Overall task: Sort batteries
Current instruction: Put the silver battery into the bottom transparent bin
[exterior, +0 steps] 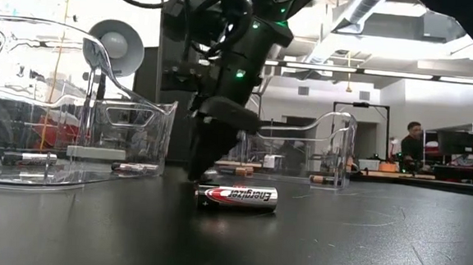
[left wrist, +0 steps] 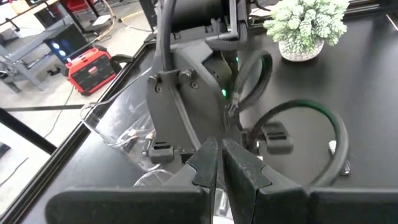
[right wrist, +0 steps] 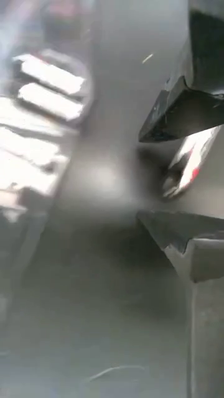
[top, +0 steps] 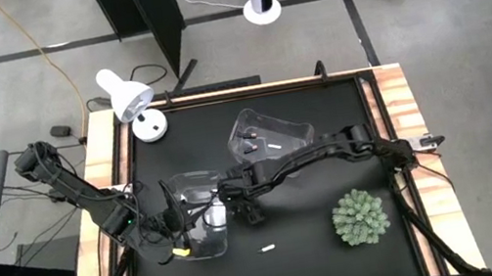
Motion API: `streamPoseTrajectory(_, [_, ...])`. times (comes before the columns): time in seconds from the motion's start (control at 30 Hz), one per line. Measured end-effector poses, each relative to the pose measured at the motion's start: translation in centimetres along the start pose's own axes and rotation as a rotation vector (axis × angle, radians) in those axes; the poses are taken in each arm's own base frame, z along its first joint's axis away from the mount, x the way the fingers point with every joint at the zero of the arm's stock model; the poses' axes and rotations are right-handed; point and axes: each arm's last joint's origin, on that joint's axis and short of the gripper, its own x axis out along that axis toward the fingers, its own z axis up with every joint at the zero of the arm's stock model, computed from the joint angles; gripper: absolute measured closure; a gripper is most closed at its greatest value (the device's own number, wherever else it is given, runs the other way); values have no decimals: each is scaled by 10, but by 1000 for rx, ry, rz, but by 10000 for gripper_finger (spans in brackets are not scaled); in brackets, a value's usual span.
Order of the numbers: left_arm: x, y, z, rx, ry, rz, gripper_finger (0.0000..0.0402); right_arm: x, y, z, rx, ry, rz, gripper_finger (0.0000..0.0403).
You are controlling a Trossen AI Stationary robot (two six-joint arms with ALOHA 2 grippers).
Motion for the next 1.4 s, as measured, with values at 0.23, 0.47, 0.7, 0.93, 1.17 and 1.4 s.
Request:
streamPoseTrajectory(0.23, [0, 0, 0, 3, 1, 9, 381, -25, -9, 3, -17, -31, -45, 179])
streamPoseTrajectory(0.47, [0, 1, -1, 6, 5, 7, 381, -35, -19, -2, 140, -4, -43, 173])
streamPoseTrajectory(0.7, [0, 0, -1, 4, 9, -2, 381, -18, -18, -12, -36, 93, -26, 173])
streamPoseTrajectory(0.93, [0, 0, -1, -1, 8, -1, 381, -21, -13, -7, -267, 76, -54, 172])
streamPoseTrajectory(1.17, [0, 0, -1, -2, 5, 2, 381, -12, -11, -8, -424, 96, -40, 172])
streamPoseTrajectory(1.4, [0, 0, -1, -2, 6, 2, 381, -2, -13, -11, -454, 116, -31, 187])
